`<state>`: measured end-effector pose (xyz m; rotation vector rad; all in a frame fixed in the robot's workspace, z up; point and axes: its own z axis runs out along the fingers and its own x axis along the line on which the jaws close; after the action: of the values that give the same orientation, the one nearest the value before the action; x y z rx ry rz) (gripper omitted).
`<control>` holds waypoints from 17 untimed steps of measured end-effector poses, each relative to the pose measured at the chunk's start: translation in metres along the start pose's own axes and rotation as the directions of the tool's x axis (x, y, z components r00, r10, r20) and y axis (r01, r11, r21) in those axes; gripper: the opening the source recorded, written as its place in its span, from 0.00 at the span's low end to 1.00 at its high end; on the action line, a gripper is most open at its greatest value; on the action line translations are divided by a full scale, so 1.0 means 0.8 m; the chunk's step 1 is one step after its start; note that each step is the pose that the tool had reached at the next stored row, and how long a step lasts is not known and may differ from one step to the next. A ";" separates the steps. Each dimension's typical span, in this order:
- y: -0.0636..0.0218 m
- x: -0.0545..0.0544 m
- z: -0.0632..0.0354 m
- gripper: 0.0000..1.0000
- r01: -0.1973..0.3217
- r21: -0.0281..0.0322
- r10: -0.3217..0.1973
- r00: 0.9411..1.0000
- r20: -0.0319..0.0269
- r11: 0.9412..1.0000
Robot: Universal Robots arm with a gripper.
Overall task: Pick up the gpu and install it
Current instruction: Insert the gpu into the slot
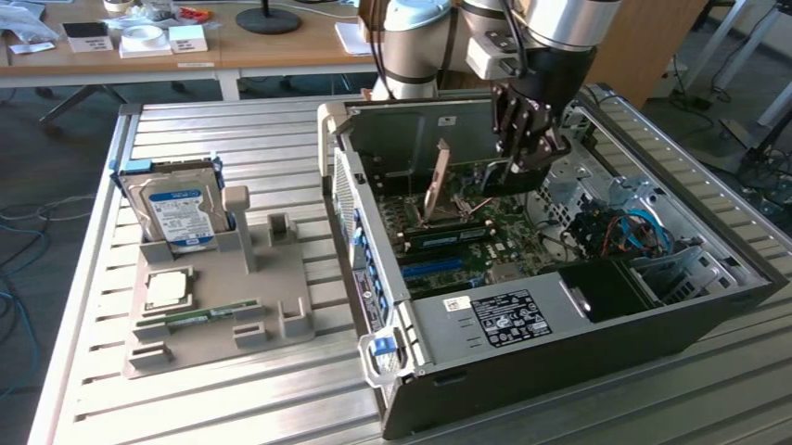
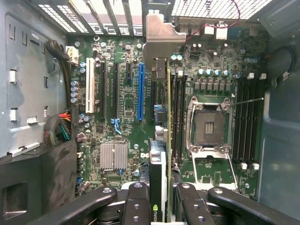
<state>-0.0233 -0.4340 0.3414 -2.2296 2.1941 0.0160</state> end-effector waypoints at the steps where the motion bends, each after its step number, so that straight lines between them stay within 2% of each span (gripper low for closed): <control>1: 0.000 0.000 0.001 0.27 0.000 0.000 0.000 1.000 0.000 1.000; 17: 0.001 0.001 0.010 0.27 0.000 0.000 0.000 1.000 0.000 1.000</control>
<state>-0.0241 -0.4346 0.3333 -2.2299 2.1940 0.0158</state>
